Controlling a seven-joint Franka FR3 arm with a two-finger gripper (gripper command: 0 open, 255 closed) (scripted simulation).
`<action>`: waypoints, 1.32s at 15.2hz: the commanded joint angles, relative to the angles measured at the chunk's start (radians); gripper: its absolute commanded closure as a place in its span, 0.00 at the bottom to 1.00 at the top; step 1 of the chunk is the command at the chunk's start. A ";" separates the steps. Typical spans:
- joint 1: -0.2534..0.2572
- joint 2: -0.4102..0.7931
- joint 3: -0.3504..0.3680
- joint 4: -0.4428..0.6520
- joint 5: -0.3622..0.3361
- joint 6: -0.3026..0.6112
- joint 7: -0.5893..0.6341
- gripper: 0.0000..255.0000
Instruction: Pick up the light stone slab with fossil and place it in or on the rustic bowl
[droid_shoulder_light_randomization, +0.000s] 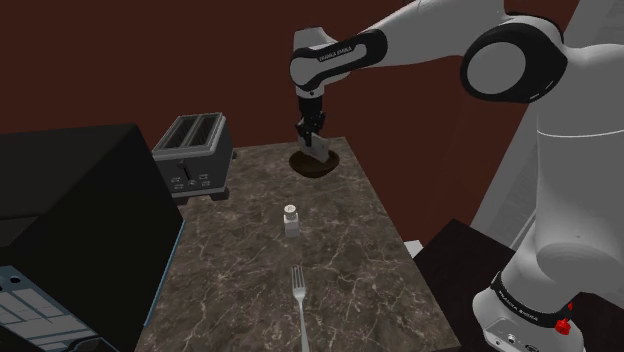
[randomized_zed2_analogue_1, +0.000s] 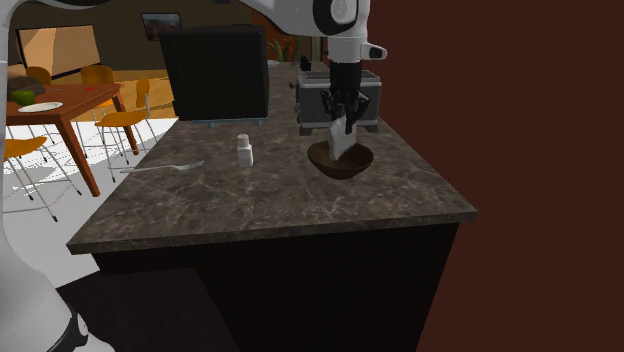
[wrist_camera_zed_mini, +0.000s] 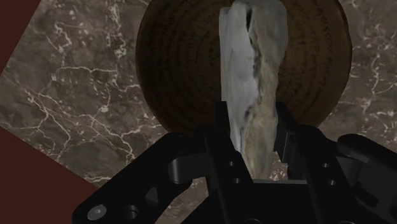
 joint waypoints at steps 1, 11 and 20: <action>0.000 0.000 0.000 0.000 0.000 0.000 0.000 1.00; 0.000 -0.015 0.000 0.079 0.000 -0.094 0.000 0.00; 0.000 -0.016 0.000 0.103 0.000 -0.119 0.000 0.00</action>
